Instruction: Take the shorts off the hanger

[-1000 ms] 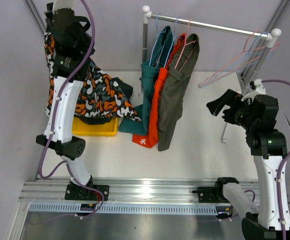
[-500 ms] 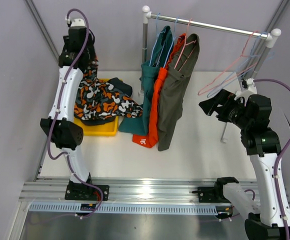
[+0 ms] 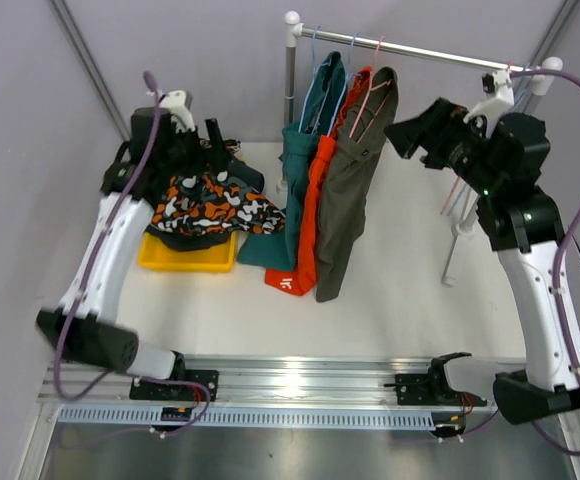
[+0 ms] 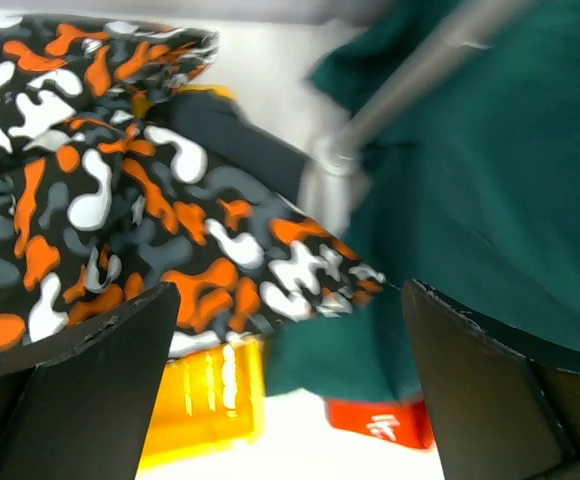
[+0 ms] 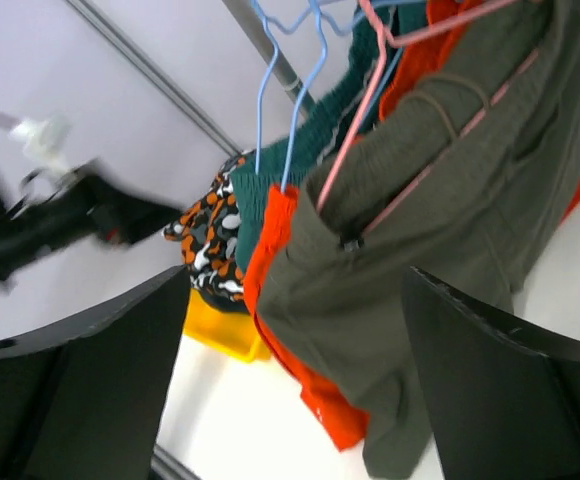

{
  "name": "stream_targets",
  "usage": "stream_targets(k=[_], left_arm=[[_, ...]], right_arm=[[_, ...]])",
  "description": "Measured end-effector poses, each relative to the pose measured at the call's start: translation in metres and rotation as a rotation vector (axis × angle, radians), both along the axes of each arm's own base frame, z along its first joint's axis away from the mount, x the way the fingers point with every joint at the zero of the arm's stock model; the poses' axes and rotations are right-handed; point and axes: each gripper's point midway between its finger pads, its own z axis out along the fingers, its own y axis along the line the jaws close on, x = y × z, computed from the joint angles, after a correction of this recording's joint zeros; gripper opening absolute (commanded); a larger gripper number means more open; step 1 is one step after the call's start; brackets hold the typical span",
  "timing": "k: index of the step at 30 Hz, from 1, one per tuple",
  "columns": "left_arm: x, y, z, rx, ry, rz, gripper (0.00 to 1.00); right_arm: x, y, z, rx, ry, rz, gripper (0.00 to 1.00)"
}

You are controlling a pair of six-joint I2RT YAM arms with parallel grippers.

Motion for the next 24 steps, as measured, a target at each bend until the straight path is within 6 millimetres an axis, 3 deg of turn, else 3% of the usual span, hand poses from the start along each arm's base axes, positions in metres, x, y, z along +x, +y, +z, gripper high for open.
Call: stream_targets(k=[4,6,9,12,16,24], left_arm=[[-0.074,-0.003,0.038,-0.069,-0.160,-0.066,0.99],[-0.102,-0.004,0.037,-0.098,-0.204,-0.094,0.99],[-0.136,-0.007,0.018,-0.126,-0.212,-0.137,0.99],[-0.155,-0.008,-0.011,-0.130,-0.181,-0.159,0.99],[-0.168,-0.006,-0.041,-0.126,-0.132,-0.159,0.99],[-0.182,-0.008,-0.051,-0.138,-0.142,-0.175,0.99]], right_arm=[[0.040,0.007,0.002,-0.007,0.002,-0.035,0.74],[0.065,0.009,-0.008,-0.017,0.026,-0.063,0.67],[0.099,0.014,-0.028,-0.034,0.073,-0.092,0.56],[0.127,0.021,-0.048,-0.053,0.117,-0.111,0.56],[0.146,0.034,-0.054,-0.063,0.130,-0.117,0.56],[0.152,0.057,-0.036,-0.059,0.087,-0.123,0.53]])
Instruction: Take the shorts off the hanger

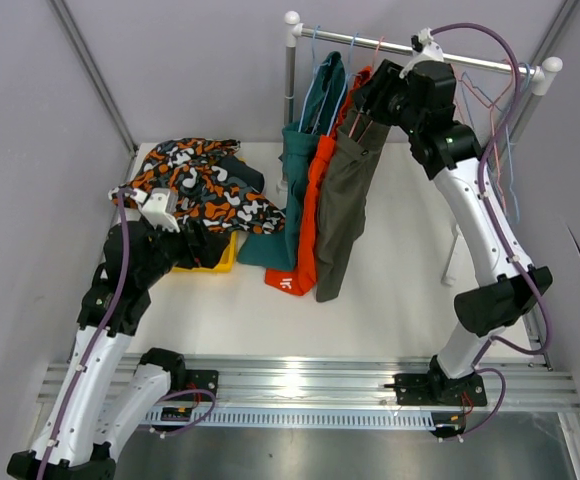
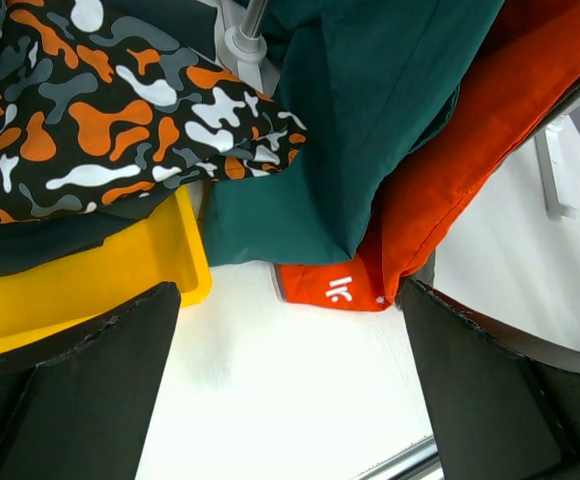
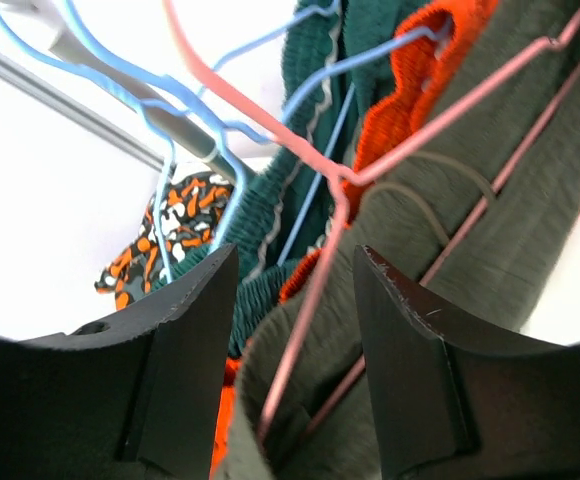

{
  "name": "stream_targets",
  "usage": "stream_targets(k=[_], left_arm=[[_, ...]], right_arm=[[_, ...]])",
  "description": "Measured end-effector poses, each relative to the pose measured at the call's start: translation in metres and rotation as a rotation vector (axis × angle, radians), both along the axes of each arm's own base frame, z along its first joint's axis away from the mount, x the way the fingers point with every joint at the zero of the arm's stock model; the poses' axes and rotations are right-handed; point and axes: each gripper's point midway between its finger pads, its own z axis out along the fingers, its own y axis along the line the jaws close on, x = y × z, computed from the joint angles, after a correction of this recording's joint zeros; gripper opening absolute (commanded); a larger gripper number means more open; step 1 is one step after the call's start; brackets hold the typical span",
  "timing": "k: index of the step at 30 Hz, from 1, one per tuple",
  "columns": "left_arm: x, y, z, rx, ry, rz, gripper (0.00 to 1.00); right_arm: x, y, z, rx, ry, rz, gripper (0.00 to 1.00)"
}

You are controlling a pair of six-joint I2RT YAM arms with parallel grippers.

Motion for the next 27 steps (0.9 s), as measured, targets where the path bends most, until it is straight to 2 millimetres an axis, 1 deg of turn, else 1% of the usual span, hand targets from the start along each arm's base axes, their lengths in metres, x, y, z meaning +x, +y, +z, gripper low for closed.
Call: stream_targets(k=[2,4,8,10,11,13,14,15,16,17,23,25,27], left_arm=[[-0.002,0.000,-0.003,0.000,0.000,0.000,0.99],[-0.003,0.000,-0.005,0.001,0.001,0.000,0.99],[-0.004,0.000,-0.004,-0.001,-0.005,-0.002,0.99],[-0.006,0.000,-0.004,-0.002,-0.011,-0.003,0.99],[-0.006,0.000,-0.004,-0.002,-0.014,-0.004,0.99],[-0.006,0.000,-0.006,-0.002,-0.010,-0.005,0.99],[-0.007,0.000,-0.006,-0.002,-0.010,-0.006,0.99],[-0.007,-0.001,-0.006,-0.001,-0.010,-0.008,0.99],[-0.007,-0.001,-0.006,-0.002,-0.010,-0.008,0.99],[-0.007,-0.001,-0.006,-0.002,-0.010,-0.009,0.99],[-0.007,-0.003,-0.009,-0.001,-0.002,-0.019,0.99],[-0.007,-0.009,-0.009,-0.001,0.008,-0.041,0.99],[-0.008,-0.019,-0.003,-0.002,0.006,-0.082,0.99]], right_arm=[[0.003,0.004,0.001,-0.001,-0.004,-0.005,0.52],[0.007,0.009,-0.003,-0.009,0.001,-0.013,0.52],[0.018,0.013,-0.021,-0.052,0.038,-0.053,0.51],[0.020,0.012,-0.029,-0.071,0.056,-0.074,0.50],[0.020,0.011,-0.032,-0.081,0.064,-0.084,0.45],[0.020,0.009,-0.037,-0.099,0.077,-0.098,0.32],[0.020,0.008,-0.038,-0.107,0.077,-0.104,0.20],[0.020,0.007,-0.038,-0.109,0.076,-0.111,0.10],[0.020,0.006,-0.038,-0.107,0.078,-0.119,0.03],[0.020,0.004,-0.039,-0.108,0.086,-0.127,0.00],[0.021,0.000,-0.040,-0.126,0.085,-0.148,0.00],[0.019,-0.002,-0.039,-0.136,0.082,-0.152,0.00],[0.014,-0.004,-0.037,-0.148,0.085,-0.153,0.00]])
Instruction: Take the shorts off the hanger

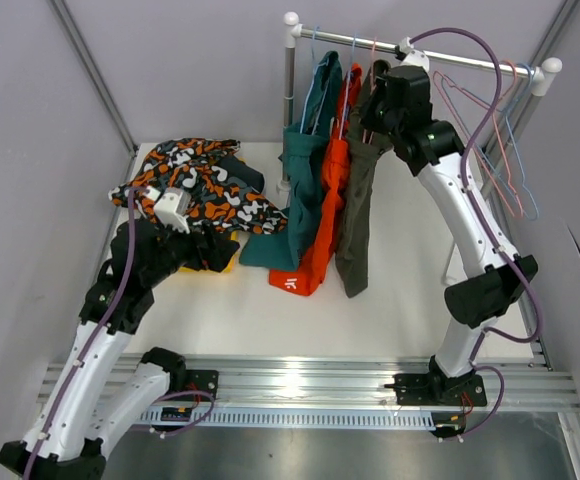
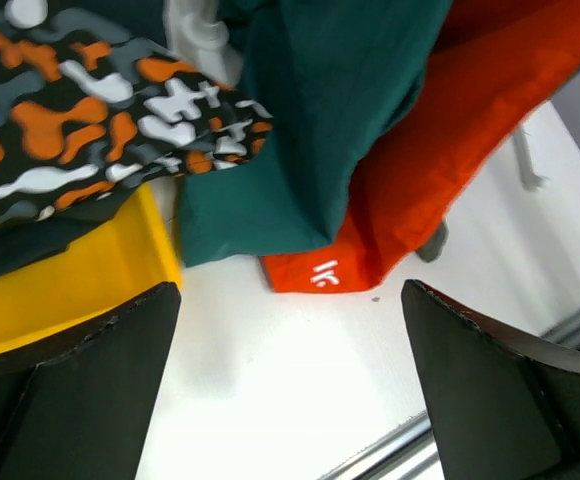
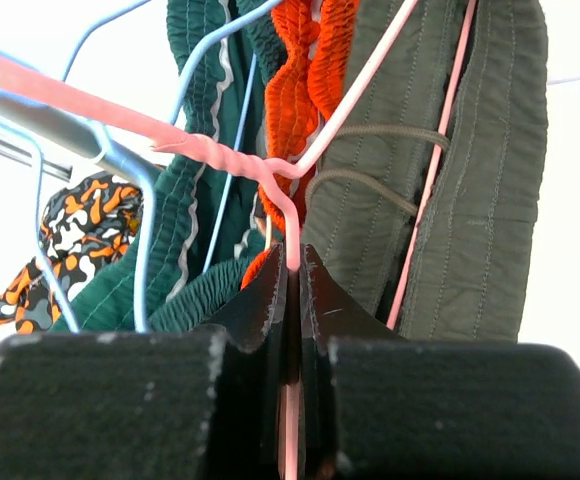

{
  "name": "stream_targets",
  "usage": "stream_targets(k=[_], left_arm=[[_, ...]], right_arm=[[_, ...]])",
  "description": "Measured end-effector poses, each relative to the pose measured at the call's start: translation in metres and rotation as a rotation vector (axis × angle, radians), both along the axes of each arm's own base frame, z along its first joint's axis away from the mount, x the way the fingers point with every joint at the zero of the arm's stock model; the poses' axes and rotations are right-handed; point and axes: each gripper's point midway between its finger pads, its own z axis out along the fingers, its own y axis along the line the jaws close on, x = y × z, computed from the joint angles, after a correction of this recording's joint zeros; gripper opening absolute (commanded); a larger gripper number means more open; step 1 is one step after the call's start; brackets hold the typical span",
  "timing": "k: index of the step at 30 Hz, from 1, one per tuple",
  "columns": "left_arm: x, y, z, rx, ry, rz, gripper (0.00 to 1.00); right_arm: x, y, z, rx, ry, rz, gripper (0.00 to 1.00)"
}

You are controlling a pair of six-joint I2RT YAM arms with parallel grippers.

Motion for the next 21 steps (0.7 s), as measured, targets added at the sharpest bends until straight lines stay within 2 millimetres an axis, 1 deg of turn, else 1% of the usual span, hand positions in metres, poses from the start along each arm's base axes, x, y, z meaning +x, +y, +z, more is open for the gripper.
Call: stream_targets(k=[2,3,5,9,11,12,13,15,18,21], left_arm=[[-0.002,-0.019,0.014,-0.007,-0.022,-0.073,0.99],[-0.004,-0.032,0.023,-0.014,-0.038,-0.122,0.99],[-0.015,-0.064,0.043,-0.040,-0.081,-0.250,0.99],[-0.043,-0.127,0.082,-0.099,-0.164,-0.485,0.99],[-0.051,-0.153,0.094,-0.127,-0.193,-0.565,0.99],[-0.052,-0.162,0.097,-0.138,-0.203,-0.588,0.99],[-0.053,-0.174,0.098,-0.149,-0.212,-0.616,0.99],[-0.052,-0.193,0.096,-0.161,-0.218,-0.657,0.99],[-0.048,-0.222,0.087,-0.170,-0.217,-0.707,0.99],[-0.045,-0.248,0.077,-0.169,-0.207,-0.744,0.99]], right_arm=[[-0.009,-0.004,0.008,-0.006,-0.005,-0.003,0.00],[-0.014,-0.007,0.013,-0.006,-0.013,-0.007,0.00],[-0.026,-0.011,0.030,0.000,-0.043,-0.014,0.00],[-0.065,-0.017,0.072,0.025,-0.118,-0.017,0.00],[-0.086,-0.021,0.094,0.049,-0.163,-0.018,0.00],[-0.097,-0.023,0.102,0.063,-0.180,-0.015,0.00],[-0.107,-0.024,0.106,0.074,-0.186,-0.011,0.00],[-0.121,-0.029,0.108,0.087,-0.189,-0.013,0.00],[-0.130,-0.030,0.105,0.110,-0.181,-0.016,0.00],[-0.132,-0.027,0.091,0.109,-0.156,-0.014,0.00]])
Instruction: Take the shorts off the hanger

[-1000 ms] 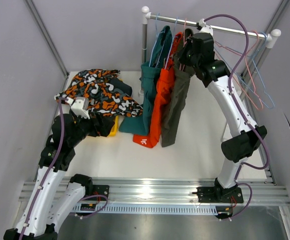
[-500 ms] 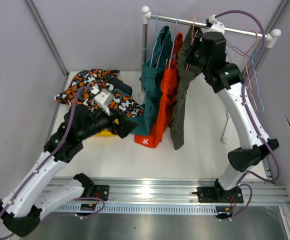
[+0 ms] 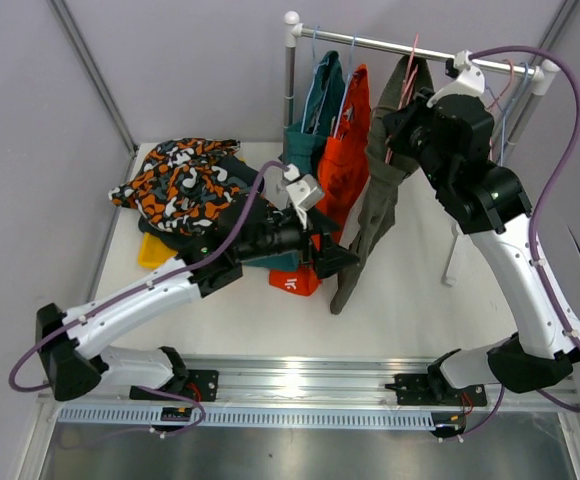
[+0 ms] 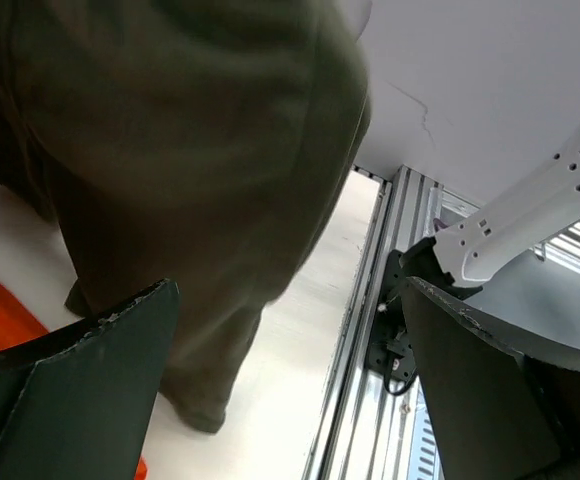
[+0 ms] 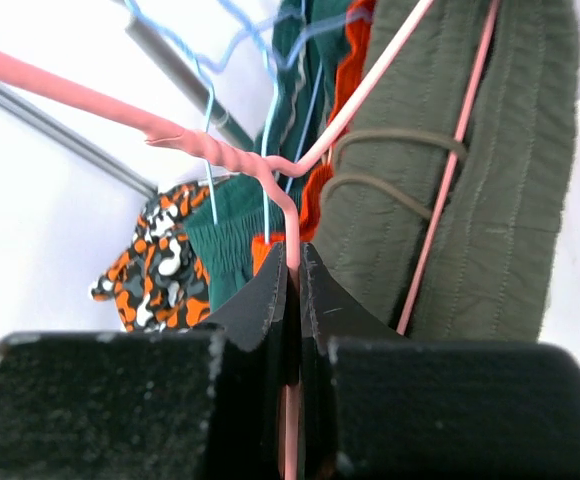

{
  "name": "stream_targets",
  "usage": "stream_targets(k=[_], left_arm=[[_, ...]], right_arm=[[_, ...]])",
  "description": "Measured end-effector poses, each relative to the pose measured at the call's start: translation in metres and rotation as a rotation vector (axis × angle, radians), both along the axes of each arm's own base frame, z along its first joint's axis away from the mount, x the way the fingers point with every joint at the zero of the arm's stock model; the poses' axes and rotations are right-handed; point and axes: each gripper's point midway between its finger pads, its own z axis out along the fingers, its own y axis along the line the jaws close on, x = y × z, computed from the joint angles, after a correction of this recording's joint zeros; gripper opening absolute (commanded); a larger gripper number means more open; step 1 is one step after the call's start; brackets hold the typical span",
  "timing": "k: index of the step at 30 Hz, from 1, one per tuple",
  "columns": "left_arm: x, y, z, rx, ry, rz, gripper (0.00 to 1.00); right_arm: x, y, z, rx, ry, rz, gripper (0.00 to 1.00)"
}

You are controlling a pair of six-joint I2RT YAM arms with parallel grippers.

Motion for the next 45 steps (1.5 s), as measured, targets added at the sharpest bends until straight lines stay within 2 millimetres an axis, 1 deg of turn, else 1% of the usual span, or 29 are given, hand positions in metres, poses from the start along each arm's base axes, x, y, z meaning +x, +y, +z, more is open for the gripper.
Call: stream_targets(k=[2,5,9,10,11,12,14,17,19,20,21,22,23,25,27,31,32,34,35,38,39,40,41,43,45], left_arm=[[0.001,-0.012,-0.001,0.000,0.000,-0.014,0.99],[-0.002,-0.027,0.006,-0.017,-0.015,-0.040,0.99],[-0.008,-0.039,0.017,-0.040,-0.040,-0.064,0.99],[-0.008,-0.041,0.018,-0.042,-0.042,-0.064,0.99],[-0.007,-0.043,0.019,-0.041,-0.043,-0.059,0.96],[-0.005,-0.045,0.018,-0.037,-0.047,-0.055,0.89],[0.000,-0.050,0.014,-0.025,-0.052,-0.043,0.86],[0.007,-0.057,0.004,0.002,-0.058,-0.024,0.83],[0.010,-0.062,-0.007,0.028,-0.053,-0.012,0.76],[0.012,-0.064,-0.013,0.042,-0.054,-0.006,0.70],[0.013,-0.066,-0.019,0.054,-0.050,0.003,0.49],[0.015,-0.068,-0.023,0.064,-0.048,0.012,0.32],[0.016,-0.070,-0.027,0.072,-0.046,0.014,0.00],[0.016,-0.073,-0.033,0.091,-0.062,0.024,0.00],[0.015,-0.075,-0.035,0.098,-0.064,0.036,0.00],[0.017,-0.073,-0.034,0.105,-0.073,0.085,0.00],[0.014,-0.073,-0.032,0.105,-0.077,0.098,0.00],[0.002,-0.069,-0.031,0.103,-0.087,0.120,0.00],[-0.009,-0.064,-0.032,0.106,-0.092,0.125,0.00],[-0.054,-0.051,-0.038,0.099,-0.104,0.117,0.00],[-0.066,-0.042,-0.044,0.097,-0.101,0.137,0.00],[-0.082,-0.042,-0.047,0.098,-0.100,0.114,0.00],[-0.093,-0.037,-0.053,0.095,-0.090,0.122,0.00],[-0.107,-0.029,-0.067,0.101,-0.068,0.138,0.00],[-0.119,-0.021,-0.090,0.132,-0.040,0.143,0.00]], right_arm=[[0.000,0.004,-0.012,-0.006,0.023,0.006,0.00],[0.002,0.007,-0.026,-0.019,0.051,0.008,0.00],[0.002,0.007,-0.035,-0.024,0.067,0.008,0.00],[0.001,0.007,-0.034,-0.022,0.067,0.008,0.00],[0.000,0.006,-0.033,-0.019,0.064,0.007,0.00],[-0.001,0.006,-0.031,-0.015,0.059,0.007,0.00],[-0.003,0.004,-0.026,-0.006,0.047,0.007,0.00],[-0.009,0.000,-0.018,0.007,0.026,0.006,0.00],[-0.012,-0.002,-0.014,0.012,0.017,0.006,0.00],[-0.013,-0.003,-0.013,0.013,0.014,0.005,0.00],[-0.014,-0.004,-0.011,0.015,0.010,0.003,0.00],[-0.015,-0.005,-0.010,0.016,0.008,0.001,0.00],[-0.015,-0.006,-0.010,0.017,0.006,-0.005,0.00],[-0.013,-0.009,-0.007,0.018,-0.006,-0.020,0.00],[-0.013,-0.012,-0.010,0.004,0.001,-0.036,0.00],[-0.014,-0.018,-0.007,0.003,-0.007,-0.057,0.00],[-0.014,-0.018,-0.008,0.002,-0.006,-0.059,0.00],[-0.014,-0.019,-0.009,-0.001,0.000,-0.057,0.00],[-0.014,-0.019,-0.011,-0.002,0.007,-0.050,0.00],[-0.017,-0.020,-0.019,-0.013,0.051,-0.025,0.00],[-0.018,-0.020,-0.020,-0.013,0.064,-0.019,0.00],[-0.020,-0.019,-0.022,-0.009,0.081,-0.006,0.00],[-0.023,-0.018,-0.024,-0.008,0.102,0.009,0.00],[-0.026,-0.017,-0.028,-0.003,0.137,0.029,0.00],[-0.025,-0.023,-0.026,-0.011,0.146,0.016,0.00]])
